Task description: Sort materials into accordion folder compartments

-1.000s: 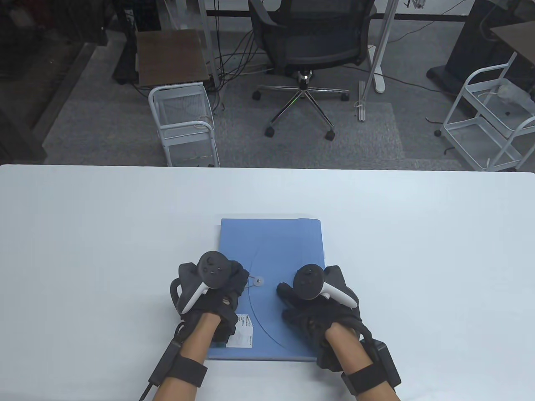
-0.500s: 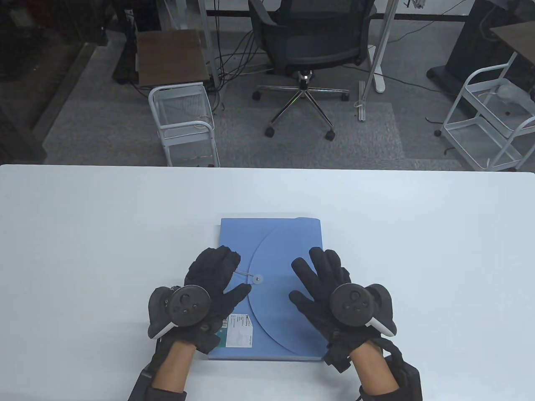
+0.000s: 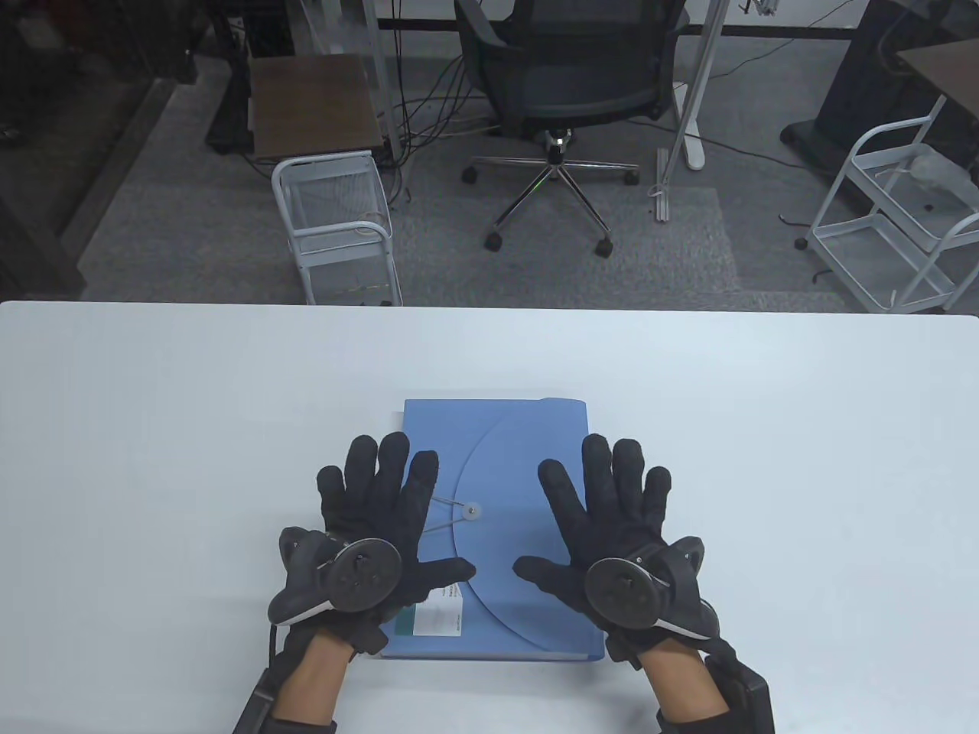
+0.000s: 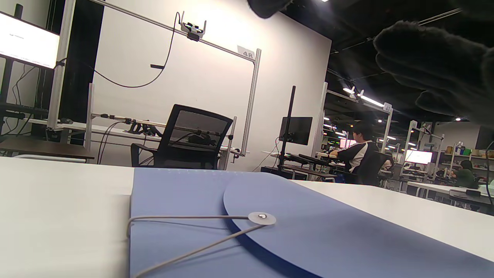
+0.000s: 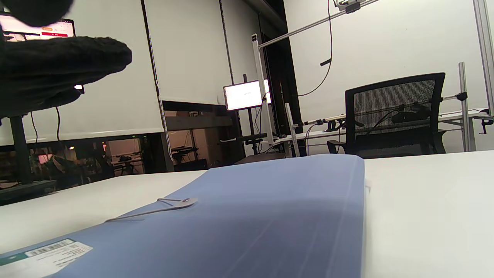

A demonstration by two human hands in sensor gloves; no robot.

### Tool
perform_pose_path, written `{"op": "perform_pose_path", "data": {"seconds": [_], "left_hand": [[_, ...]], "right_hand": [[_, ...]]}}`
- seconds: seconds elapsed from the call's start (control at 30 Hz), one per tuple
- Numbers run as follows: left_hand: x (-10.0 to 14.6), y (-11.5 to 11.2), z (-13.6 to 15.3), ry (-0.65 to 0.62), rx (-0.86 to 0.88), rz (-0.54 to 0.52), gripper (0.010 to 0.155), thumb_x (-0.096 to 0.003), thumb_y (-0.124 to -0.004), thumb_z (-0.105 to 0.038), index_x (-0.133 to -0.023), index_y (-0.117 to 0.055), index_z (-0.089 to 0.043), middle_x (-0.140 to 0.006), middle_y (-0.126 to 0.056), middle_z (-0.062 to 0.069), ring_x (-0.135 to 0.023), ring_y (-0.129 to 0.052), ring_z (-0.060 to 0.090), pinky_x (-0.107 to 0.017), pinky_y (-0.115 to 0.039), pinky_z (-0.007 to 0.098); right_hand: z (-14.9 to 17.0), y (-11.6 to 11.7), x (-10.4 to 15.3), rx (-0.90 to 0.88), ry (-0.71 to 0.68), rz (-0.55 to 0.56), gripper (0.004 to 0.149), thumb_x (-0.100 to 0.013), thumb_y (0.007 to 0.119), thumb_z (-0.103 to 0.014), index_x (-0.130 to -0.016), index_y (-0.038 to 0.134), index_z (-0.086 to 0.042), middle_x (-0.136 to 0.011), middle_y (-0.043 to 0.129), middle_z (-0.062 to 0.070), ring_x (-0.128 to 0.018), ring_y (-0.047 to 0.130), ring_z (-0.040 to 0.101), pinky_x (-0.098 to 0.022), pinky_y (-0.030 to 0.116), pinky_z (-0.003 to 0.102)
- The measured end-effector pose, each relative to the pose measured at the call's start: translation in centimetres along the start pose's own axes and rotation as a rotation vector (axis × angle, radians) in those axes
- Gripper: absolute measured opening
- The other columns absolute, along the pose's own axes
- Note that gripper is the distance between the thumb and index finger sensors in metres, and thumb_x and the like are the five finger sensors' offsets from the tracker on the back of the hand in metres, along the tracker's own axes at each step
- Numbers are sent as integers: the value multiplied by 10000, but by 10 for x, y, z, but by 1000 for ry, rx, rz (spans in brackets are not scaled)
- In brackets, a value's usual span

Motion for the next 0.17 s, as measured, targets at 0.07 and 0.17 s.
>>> {"op": "perform_pose_path", "data": {"seconds": [0.07,0.17], "left_hand": [[0,0,0,3,2,-9,1137,-492,-501,-913,-1270,-176,-150,-1276,-12,238,-1086,61,511,-642,-125,786],[0,0,1,4,16,-7,1133,-496,-504,-909,-1271,-187,-146,-1278,-21,239,-1089,54,510,-643,-126,784]], "right_hand": [[-1,0,0,8,2,0,933,-515,544,-800,-1177,139,-281,-1196,-40,253,-1018,-53,579,-627,107,845],[-1,0,-1,7,3,-3,930,-516,547,-798,-1179,152,-279,-1198,-32,255,-1021,-43,581,-627,111,846]]}}
Point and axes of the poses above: the tracker on the back of each hand, its own z axis roughly to the little-finger side, its own x axis roughly from the fingertips to the wrist, y = z × x, the point moved 5 cm from there along -x, roughly from the wrist to the fingertips
